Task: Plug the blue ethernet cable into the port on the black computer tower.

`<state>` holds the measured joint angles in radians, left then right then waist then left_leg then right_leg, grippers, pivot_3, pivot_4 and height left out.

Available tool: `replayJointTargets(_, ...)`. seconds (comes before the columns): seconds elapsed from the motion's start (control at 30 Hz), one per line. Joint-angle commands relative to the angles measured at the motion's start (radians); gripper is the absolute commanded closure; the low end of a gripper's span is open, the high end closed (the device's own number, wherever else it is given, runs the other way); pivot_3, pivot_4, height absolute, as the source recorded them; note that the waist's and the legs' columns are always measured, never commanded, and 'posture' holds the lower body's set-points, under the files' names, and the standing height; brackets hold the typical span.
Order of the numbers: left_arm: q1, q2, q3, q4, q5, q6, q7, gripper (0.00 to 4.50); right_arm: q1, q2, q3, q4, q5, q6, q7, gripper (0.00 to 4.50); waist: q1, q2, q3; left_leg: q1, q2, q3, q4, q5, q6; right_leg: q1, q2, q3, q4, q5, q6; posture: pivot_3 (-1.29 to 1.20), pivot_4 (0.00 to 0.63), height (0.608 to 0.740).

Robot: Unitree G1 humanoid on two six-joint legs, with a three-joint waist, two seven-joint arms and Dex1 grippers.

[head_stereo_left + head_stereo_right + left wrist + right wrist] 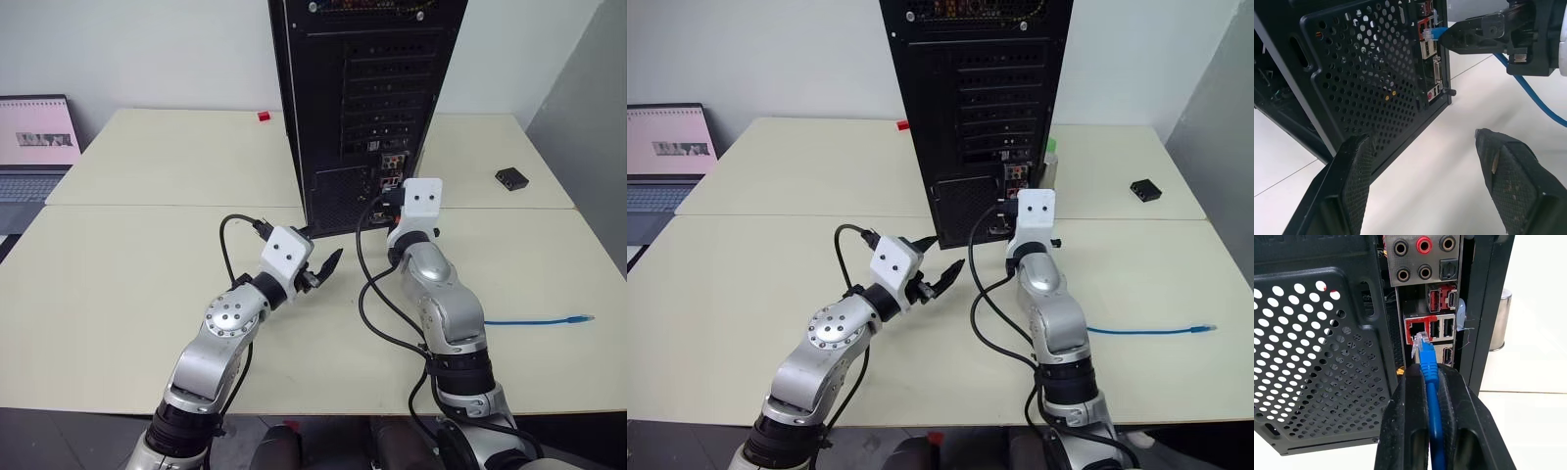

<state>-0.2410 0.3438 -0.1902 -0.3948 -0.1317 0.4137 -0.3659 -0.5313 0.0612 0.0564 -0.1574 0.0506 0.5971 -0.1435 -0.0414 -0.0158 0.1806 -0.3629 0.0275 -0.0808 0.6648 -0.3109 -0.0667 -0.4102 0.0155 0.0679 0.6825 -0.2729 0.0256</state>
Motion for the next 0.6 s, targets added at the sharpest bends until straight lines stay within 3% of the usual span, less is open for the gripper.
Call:
replayJointTargets(0.03, -0.003, -0.007, 0.006, -0.027, 0.008, -0.01, -0.005, 1.1, -0.045, 0.003, -0.006, -0.037, -0.01, -0.013, 0.005, 4.49, -0.001, 0.0, 0.0, 0.0, 0.0, 0.0, 0.0, 0.0, 0.0, 0.0, 0.0, 0.0, 0.0, 0.0, 0.0, 0.0, 0.15, 0.74)
replayJointTargets(0.6, 0.003, -0.01, 0.005, -0.023, 0.016, -0.011, -0.006, 1.1, 0.002, 0.035, 0.034, -0.148, -0.033, 0.08, 0.004, 4.49, -0.002, 0.0, 0.0, -0.001, 0.0, 0.0, -0.001, 0.0, 0.0, 0.0, 0.0, 0.0, -0.001, 0.0, 0.0, 0.0, 0.15, 0.74)
